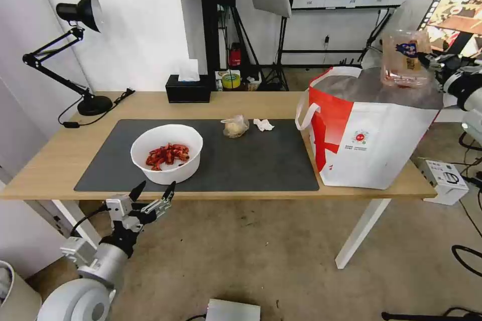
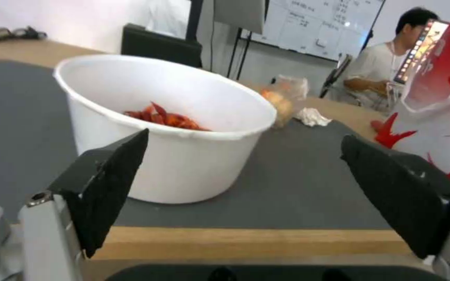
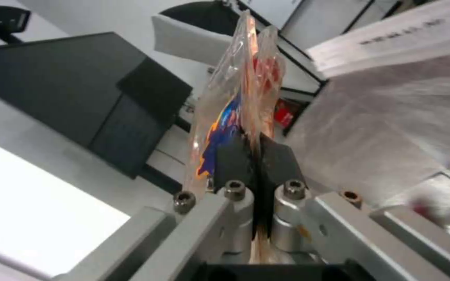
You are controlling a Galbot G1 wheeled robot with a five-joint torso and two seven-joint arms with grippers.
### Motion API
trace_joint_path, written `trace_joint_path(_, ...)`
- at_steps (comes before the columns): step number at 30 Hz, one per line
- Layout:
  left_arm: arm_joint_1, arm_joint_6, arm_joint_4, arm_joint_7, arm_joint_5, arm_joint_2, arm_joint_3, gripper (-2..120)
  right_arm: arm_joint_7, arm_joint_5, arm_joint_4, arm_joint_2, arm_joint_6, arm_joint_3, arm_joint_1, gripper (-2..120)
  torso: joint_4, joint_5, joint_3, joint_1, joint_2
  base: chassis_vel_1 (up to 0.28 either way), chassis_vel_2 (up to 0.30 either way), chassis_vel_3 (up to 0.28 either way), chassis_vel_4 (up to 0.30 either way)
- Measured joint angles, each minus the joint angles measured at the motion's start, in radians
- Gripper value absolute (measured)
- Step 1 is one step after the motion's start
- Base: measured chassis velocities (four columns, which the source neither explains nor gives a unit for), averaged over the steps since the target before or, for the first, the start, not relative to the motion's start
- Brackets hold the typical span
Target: Pick up the trash from the table and place it into the takeout bag.
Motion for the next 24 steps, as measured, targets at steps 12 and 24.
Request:
trace_joint_path(12,0.033,-0.032,-0.006,0.040,0.068,-0.046,-0.021,100,0.139,-0.004,-0.025,0.052,-0.003,-0.042,0.042,0,0.0001,0.0001,0.000,0.000,0.000,0.000,0.000,0.000,0.000)
trace_joint_path(24,0.055,-0.032,-0.033,0.043,0.070,-0.070,-0.040,100,0.180,0.006,-0.023,0.058,-0.003,-0.050,0.053,8,0.0001,0.0001,0.000,0.000,0.000,0.000,0.000,0.000,0.000)
